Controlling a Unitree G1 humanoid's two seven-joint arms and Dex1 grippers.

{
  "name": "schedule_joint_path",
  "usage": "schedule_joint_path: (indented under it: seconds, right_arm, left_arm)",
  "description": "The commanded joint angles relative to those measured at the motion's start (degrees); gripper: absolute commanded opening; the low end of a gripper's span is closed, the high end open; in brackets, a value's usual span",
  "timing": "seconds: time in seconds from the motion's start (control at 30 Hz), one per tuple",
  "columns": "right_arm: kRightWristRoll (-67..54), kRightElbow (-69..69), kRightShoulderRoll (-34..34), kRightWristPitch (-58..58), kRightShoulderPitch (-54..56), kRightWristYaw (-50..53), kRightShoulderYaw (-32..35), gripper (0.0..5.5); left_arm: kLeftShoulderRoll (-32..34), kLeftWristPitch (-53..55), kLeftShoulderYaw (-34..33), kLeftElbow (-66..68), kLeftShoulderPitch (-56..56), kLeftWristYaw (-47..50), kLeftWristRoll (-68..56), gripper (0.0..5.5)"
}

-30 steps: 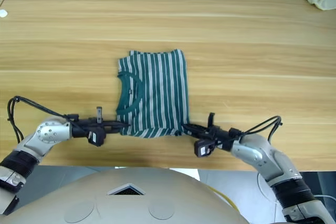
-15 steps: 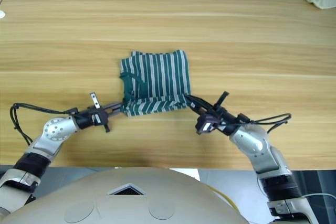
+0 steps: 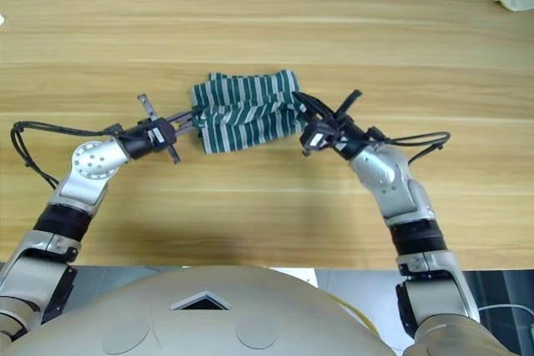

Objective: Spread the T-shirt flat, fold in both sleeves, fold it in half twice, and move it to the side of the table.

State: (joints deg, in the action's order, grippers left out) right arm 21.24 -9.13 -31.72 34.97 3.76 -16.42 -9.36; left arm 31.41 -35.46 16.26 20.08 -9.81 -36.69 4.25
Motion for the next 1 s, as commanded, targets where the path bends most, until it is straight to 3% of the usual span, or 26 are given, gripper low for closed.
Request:
schedule_joint_path:
  seconds: [0.03, 0.77, 1.0]
  right_arm:
    - [1.4, -2.9, 2.2, -1.9, 4.8, 1.8, -0.5, 0.12]
    - [9.3, -44.4, 11.1, -2.3, 28.8, 17.9, -7.1, 0.12]
    - [10.6, -53.5, 13.4, -3.2, 34.3, 22.6, -9.0, 1.56]
  left_arm:
    - [-1.0, 0.7, 0.1, 5.7, -6.2, 1.4, 4.3, 0.0]
    - [-13.0, -1.7, -0.9, 46.7, -28.7, 15.8, 11.1, 0.0]
    - [-15.0, 0.5, -2.6, 51.9, -32.2, 16.3, 10.4, 1.11]
